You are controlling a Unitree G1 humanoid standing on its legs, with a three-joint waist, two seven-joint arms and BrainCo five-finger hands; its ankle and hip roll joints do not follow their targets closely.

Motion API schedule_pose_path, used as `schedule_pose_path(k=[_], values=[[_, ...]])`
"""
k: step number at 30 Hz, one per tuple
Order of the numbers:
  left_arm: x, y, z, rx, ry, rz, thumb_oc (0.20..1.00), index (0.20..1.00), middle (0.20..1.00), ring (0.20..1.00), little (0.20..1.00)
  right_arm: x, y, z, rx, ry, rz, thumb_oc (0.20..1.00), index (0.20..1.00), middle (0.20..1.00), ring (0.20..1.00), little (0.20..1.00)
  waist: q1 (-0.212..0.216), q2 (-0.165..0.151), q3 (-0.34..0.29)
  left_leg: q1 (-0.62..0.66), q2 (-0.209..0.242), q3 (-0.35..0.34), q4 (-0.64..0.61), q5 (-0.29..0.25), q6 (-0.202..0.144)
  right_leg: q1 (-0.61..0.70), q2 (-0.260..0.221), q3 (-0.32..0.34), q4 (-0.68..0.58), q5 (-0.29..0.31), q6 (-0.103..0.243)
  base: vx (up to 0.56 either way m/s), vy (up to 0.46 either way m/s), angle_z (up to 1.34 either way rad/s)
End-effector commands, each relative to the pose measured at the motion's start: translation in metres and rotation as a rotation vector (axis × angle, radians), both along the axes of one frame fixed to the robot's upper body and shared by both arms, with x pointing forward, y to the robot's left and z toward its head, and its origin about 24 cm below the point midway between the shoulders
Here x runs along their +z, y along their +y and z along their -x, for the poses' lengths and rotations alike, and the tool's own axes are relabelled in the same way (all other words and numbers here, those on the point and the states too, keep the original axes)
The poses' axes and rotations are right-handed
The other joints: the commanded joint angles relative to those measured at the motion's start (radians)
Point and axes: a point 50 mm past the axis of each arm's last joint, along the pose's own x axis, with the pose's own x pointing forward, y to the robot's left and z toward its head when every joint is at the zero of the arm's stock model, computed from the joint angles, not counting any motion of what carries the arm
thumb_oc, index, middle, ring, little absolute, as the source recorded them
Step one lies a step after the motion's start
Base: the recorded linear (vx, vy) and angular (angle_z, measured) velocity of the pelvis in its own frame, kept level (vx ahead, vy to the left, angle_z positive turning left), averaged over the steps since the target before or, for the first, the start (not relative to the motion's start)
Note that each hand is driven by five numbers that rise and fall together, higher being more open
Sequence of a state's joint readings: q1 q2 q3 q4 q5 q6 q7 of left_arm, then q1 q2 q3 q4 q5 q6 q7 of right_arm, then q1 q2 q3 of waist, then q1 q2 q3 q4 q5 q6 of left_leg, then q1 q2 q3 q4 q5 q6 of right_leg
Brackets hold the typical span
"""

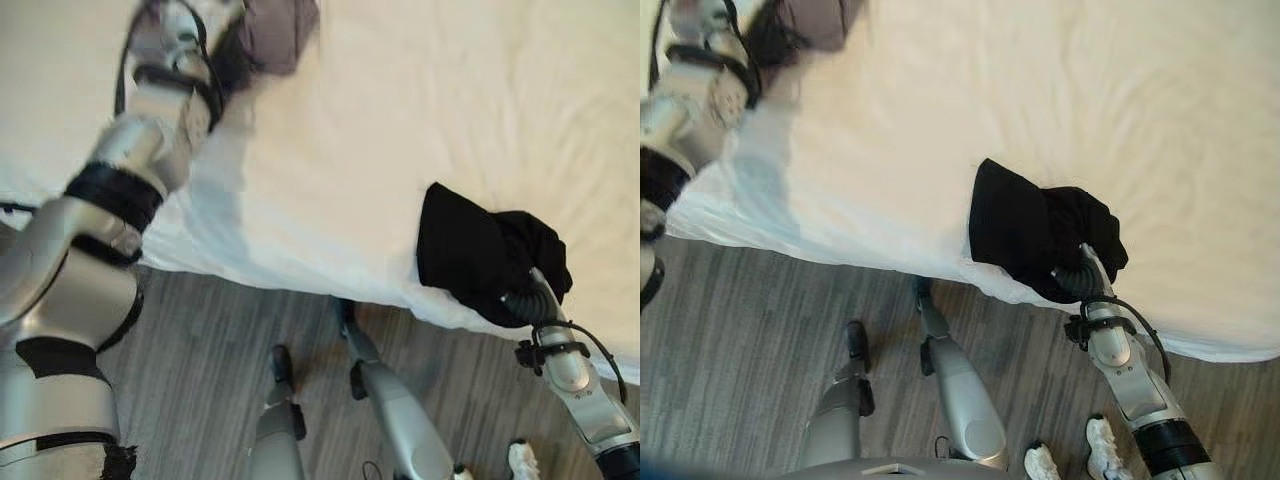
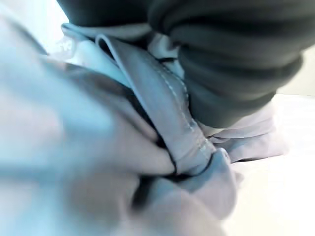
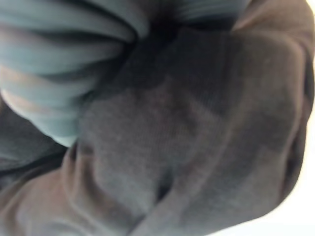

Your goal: Pick up bed clothes into laundry basket.

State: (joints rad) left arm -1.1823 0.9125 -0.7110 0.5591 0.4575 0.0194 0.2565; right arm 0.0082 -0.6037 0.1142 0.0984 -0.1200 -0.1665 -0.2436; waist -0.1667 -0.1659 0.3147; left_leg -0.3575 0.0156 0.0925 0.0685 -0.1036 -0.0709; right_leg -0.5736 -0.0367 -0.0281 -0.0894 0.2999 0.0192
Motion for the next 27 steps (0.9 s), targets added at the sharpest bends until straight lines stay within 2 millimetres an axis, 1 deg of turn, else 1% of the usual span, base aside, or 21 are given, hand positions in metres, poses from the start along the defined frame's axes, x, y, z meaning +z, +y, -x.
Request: schedule_pose_path(k=[1,2,3,4,5,6,7,9,10,11,12,13,14,15,18,21,22,23,25,26,27], values=[[-0.048,0.019,0.007,-0.092,0.123,0.365,0.2,0.2,0.2,0.2,0.2,-0.019,-0.008,0.002,-0.085,0.099,-0.074,0.2,0.2,0.2,0.2,0.2,0.061,0.062,0.093,0.006,0.06,-0.09,-0.156,0.17,0.013,0.152,-0.032,-0.062,0.002,-0.076,0.11,0.07,0.01,0.05],[-0.074,0.03,0.019,-0.138,0.172,0.557,0.2,0.2,0.2,0.2,0.2,-0.015,-0.007,0.002,-0.085,0.073,-0.171,0.2,0.2,0.2,0.2,0.2,0.075,0.074,0.082,0.036,0.056,-0.089,-0.156,0.165,0.014,0.18,-0.035,-0.065,0.002,-0.082,0.106,0.09,0.028,0.07],[-0.097,0.035,0.032,-0.175,0.218,0.688,0.2,0.2,0.2,0.2,0.2,-0.014,-0.005,0.002,-0.067,0.069,-0.255,0.2,0.2,0.2,0.2,0.2,0.079,0.081,0.07,0.064,0.052,-0.086,-0.156,0.164,0.014,0.207,-0.038,-0.069,0.002,-0.085,0.104,0.09,0.046,0.06],[-0.123,0.04,0.043,-0.196,0.265,0.835,0.2,0.2,0.2,0.2,0.2,-0.011,-0.002,0.002,-0.052,0.041,-0.356,0.2,0.2,0.2,0.2,0.2,0.087,0.085,0.056,0.092,0.051,-0.082,-0.156,0.158,0.014,0.234,-0.039,-0.072,0.002,-0.093,0.102,0.12,0.066,0.07],[-0.145,0.04,0.054,-0.231,0.283,1.001,0.2,0.2,0.2,0.2,0.2,-0.004,0.0,0.0,-0.037,-0.005,-0.452,0.2,0.2,0.2,0.2,0.2,0.101,0.094,0.038,0.124,0.051,-0.078,-0.156,0.147,0.014,0.265,-0.038,-0.074,0.002,-0.104,0.1,0.08,0.053,0.08],[-0.145,0.041,0.055,-0.229,0.283,1.003,0.2,0.2,0.2,0.2,0.2,-0.004,0.0,0.0,-0.034,-0.004,-0.451,0.2,0.2,0.2,0.2,0.2,0.098,0.094,0.037,0.123,0.049,-0.079,-0.156,0.151,0.014,0.264,-0.04,-0.074,0.002,-0.101,0.1,0.15,0.077,0.04],[-0.175,0.043,0.076,-0.23,0.317,1.16,0.2,0.2,0.2,0.2,0.2,-0.002,0.002,0.001,-0.02,-0.029,-0.553,0.2,0.2,0.2,0.2,0.2,0.114,0.108,-0.002,0.179,0.045,-0.079,-0.156,0.143,0.018,0.322,-0.038,-0.076,0.002,-0.122,0.093,0.14,0.059,0.05],[-0.195,0.046,0.095,-0.246,0.323,1.326,0.2,0.2,0.2,0.2,0.2,-0.002,0.01,0.0,0.029,-0.029,-0.664,0.2,0.2,0.2,0.2,0.2,0.137,0.121,-0.043,0.237,0.043,-0.085,-0.156,0.135,0.021,0.39,-0.039,-0.085,0.002,-0.145,0.087,0.15,0.043,0.1],[-0.195,0.047,0.096,-0.244,0.323,1.327,0.2,0.2,0.2,0.2,0.2,-0.002,0.01,0.0,0.031,-0.028,-0.664,0.2,0.2,0.2,0.2,0.2,0.133,0.12,-0.044,0.234,0.041,-0.087,-0.156,0.14,0.021,0.388,-0.041,-0.087,0.002,-0.143,0.087,0.07,0.036,0.17],[-0.213,0.052,0.115,-0.234,0.322,1.481,0.2,0.2,0.2,0.2,0.2,-0.003,0.021,0.0,0.094,0.003,-0.751,0.2,0.2,0.2,0.2,0.2,0.156,0.126,-0.089,0.285,0.043,-0.079,-0.156,0.136,0.023,0.444,-0.044,-0.106,0.002,-0.152,0.09,0.04,0.043,0.26],[-0.223,0.053,0.123,-0.221,0.322,1.541,0.2,0.2,0.2,0.2,0.2,-0.003,0.025,0.001,0.125,0.013,-0.783,0.2,0.2,0.2,0.2,0.2,0.168,0.128,-0.112,0.307,0.044,-0.076,-0.156,0.135,0.025,0.467,-0.045,-0.117,0.012,-0.16,0.088,0.05,0.043,0.3],[-0.223,0.053,0.124,-0.219,0.323,1.542,0.2,0.2,0.2,0.2,0.2,-0.004,0.026,0.002,0.126,0.016,-0.783,0.2,0.2,0.2,0.2,0.2,0.167,0.129,-0.111,0.311,0.044,-0.076,-0.156,0.134,0.025,0.471,-0.045,-0.117,0.011,-0.161,0.088,0.07,0.038,0.16],[-0.235,0.05,0.136,-0.205,0.33,1.588,0.2,0.2,0.2,0.2,0.2,-0.003,0.034,0.006,0.174,0.031,-0.819,0.2,0.2,0.2,0.2,0.2,0.185,0.134,-0.144,0.359,0.04,-0.078,-0.156,0.125,0.033,0.519,-0.049,-0.124,0.025,-0.181,0.082,0.07,0.036,0.03],[-0.24,0.048,0.142,-0.203,0.338,1.617,0.2,0.2,0.2,0.2,0.2,-0.005,0.034,0.008,0.178,0.041,-0.835,0.2,0.2,0.2,0.2,0.2,0.191,0.135,-0.162,0.377,0.038,-0.079,-0.156,0.122,0.034,0.542,-0.053,-0.128,0.024,-0.185,0.081,0.09,0.038,-0.02],[-0.25,0.034,0.152,-0.232,0.346,1.729,0.2,0.2,0.2,0.2,0.2,-0.013,0.045,0.014,0.198,0.073,-0.935,0.2,0.2,0.2,0.2,0.2,0.21,0.137,-0.213,0.42,0.032,-0.088,-0.156,0.112,0.037,0.602,-0.061,-0.147,0.015,-0.201,0.079,0.06,0.016,0.12],[-0.259,0.021,0.16,-0.267,0.371,1.811,0.2,0.2,0.2,0.2,0.2,-0.019,0.052,0.02,0.215,0.105,-0.955,0.2,0.2,0.2,0.2,0.2,0.227,0.135,-0.247,0.444,0.026,-0.095,-0.156,0.1,0.04,0.638,-0.067,-0.16,0.009,-0.216,0.076,0.06,0.006,0.22],[-0.261,0.017,0.16,-0.276,0.383,1.833,0.2,0.2,0.2,0.2,0.2,-0.021,0.055,0.02,0.218,0.117,-0.964,0.2,0.2,0.2,0.2,0.2,0.232,0.134,-0.256,0.45,0.025,-0.096,-0.156,0.099,0.041,0.648,-0.067,-0.163,0.009,-0.221,0.075,0.06,-0.004,0.09],[-0.263,0.013,0.16,-0.281,0.404,1.842,0.2,0.2,0.2,0.2,0.2,-0.023,0.059,0.021,0.227,0.132,-0.975,0.2,0.2,0.2,0.2,0.2,0.236,0.135,-0.259,0.457,0.024,-0.1,-0.156,0.098,0.042,0.659,-0.068,-0.167,0.008,-0.224,0.074,0.04,0.0,0.06],[-0.264,0.012,0.159,-0.273,0.419,1.829,0.2,0.2,0.2,0.2,0.2,-0.026,0.061,0.021,0.233,0.149,-0.983,0.2,0.2,0.2,0.2,0.2,0.241,0.136,-0.262,0.464,0.022,-0.106,-0.156,0.097,0.042,0.669,-0.069,-0.17,0.007,-0.226,0.072,0.01,0.003,0.06],[-0.262,0.014,0.161,-0.269,0.432,1.78,0.2,0.2,0.2,0.2,0.2,-0.022,0.061,0.022,0.247,0.141,-0.957,0.2,0.2,0.2,0.2,0.2,0.243,0.137,-0.265,0.469,0.021,-0.12,-0.156,0.099,0.042,0.681,-0.068,-0.172,0.004,-0.231,0.069,0.0,-0.005,0.14],[-0.263,0.016,0.163,-0.261,0.431,1.776,0.2,0.2,0.2,0.2,0.2,-0.02,0.062,0.022,0.259,0.137,-0.933,0.2,0.2,0.2,0.2,0.2,0.244,0.137,-0.265,0.474,0.022,-0.124,-0.156,0.098,0.043,0.687,-0.069,-0.178,0.003,-0.233,0.068,0.0,-0.011,0.14]])
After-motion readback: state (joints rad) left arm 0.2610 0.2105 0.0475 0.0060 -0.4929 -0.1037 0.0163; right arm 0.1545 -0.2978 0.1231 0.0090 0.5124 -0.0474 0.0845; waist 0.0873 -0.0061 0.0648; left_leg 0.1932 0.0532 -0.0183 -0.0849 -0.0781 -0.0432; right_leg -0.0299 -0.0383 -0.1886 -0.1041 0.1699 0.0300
